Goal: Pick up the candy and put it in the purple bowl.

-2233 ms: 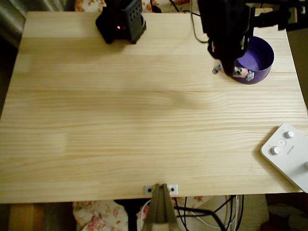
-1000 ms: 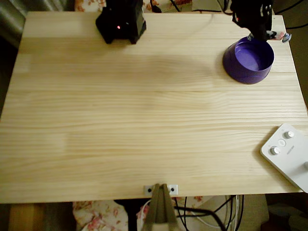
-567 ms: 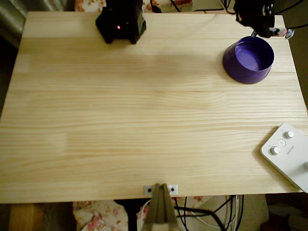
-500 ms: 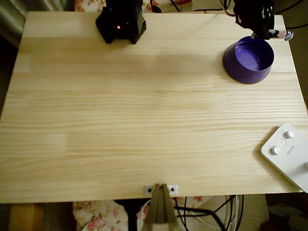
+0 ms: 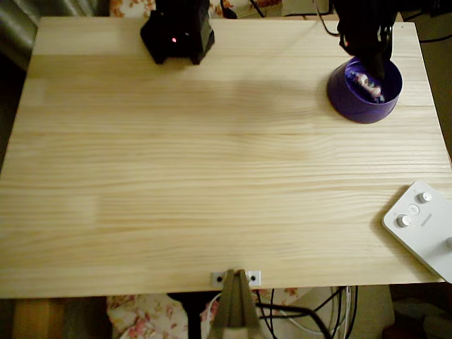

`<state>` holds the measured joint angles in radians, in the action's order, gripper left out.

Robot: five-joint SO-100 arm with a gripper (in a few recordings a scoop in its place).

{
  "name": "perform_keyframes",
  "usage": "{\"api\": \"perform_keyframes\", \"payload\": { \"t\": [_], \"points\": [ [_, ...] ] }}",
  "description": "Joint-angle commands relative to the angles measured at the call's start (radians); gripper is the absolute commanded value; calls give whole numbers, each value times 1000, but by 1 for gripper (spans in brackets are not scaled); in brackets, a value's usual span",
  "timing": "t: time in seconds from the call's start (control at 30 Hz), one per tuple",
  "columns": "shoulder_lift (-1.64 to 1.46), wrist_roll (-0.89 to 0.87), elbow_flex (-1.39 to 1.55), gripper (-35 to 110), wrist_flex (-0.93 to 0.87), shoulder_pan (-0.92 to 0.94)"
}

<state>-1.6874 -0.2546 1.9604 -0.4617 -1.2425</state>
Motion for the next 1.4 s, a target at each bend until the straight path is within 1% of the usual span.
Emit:
{"api": "perform_keyframes", "payload": {
  "t": [0.0, 0.13, 0.17, 0.23, 0.33, 0.43, 0.57, 0.73, 0.9, 1.03, 1.2, 1.37],
  "points": [
    [-115, 11, 11, 16, -29, 14],
    [-161, 29, 44, 1, -40, 52],
    [-176, 32, 54, 0, -48, 63],
    [-221, 64, 78, 0, -67, 97],
    [-273, 176, 84, -1, -143, 169],
    [-337, 230, 92, -1, -224, 255],
    [-486, 327, 213, -1, -199, 396],
    [-634, 331, 307, -1, -276, 626],
    [-726, 357, 393, -1, -291, 862],
    [-810, 334, 460, -1, -328, 976],
    [-959, 253, 540, -1, -402, 1141],
    [-1169, 255, 684, -1, -462, 1256]
  ]
}}
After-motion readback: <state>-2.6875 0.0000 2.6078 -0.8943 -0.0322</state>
